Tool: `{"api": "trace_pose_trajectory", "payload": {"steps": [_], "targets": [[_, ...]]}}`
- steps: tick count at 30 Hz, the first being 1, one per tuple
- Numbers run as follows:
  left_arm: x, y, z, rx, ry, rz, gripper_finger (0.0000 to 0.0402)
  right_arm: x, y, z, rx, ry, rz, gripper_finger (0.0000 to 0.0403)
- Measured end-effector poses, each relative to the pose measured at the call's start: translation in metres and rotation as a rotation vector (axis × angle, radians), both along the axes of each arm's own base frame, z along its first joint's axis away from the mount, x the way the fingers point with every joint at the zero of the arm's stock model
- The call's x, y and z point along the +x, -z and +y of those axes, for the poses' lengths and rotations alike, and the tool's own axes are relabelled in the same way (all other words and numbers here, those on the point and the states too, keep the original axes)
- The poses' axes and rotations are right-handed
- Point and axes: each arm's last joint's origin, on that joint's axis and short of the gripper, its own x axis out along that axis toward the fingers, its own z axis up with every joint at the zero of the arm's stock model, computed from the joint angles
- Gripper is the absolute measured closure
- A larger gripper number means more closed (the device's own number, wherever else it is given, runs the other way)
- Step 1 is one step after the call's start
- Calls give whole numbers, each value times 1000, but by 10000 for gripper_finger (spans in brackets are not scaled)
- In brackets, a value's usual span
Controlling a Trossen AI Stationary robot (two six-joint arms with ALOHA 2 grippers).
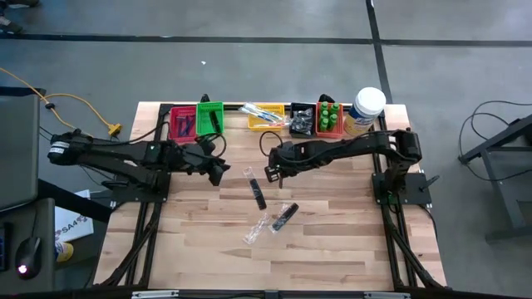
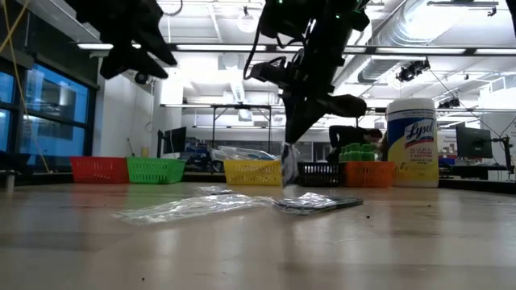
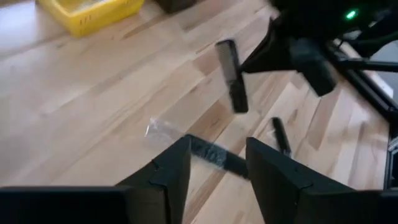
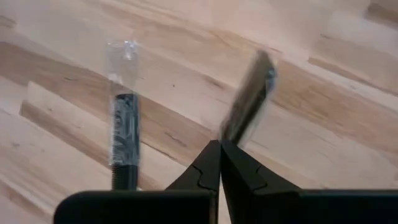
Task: Pick & Place Travel size toiletries
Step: Put the black comb into the green bin
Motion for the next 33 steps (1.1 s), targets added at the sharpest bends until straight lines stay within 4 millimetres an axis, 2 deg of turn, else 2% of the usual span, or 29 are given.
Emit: {"api": "trace_pose_trajectory", "payload": {"steps": [5,10,17,26,29,33], "targets": [[7,4,9,-21,-25,14,232,1,-5,-5,8,-62,-31,400],[23,14,19,-17,-20,36,229,3,-10,-5,14,-112,-68,400],[48,35,33,0,164,-79,228,1,-15,-5,17,-172,-74,400],[27,87,50,-59,263,-259,228,-7,-34,-4,2,-216,-120,400],[20,94,51,-42,266,-340,213,-7,-36,-4,0,-218,-134,400],[18,94,53,-39,248,-392,163,-7,-36,-4,12,-242,-139,400]]}}
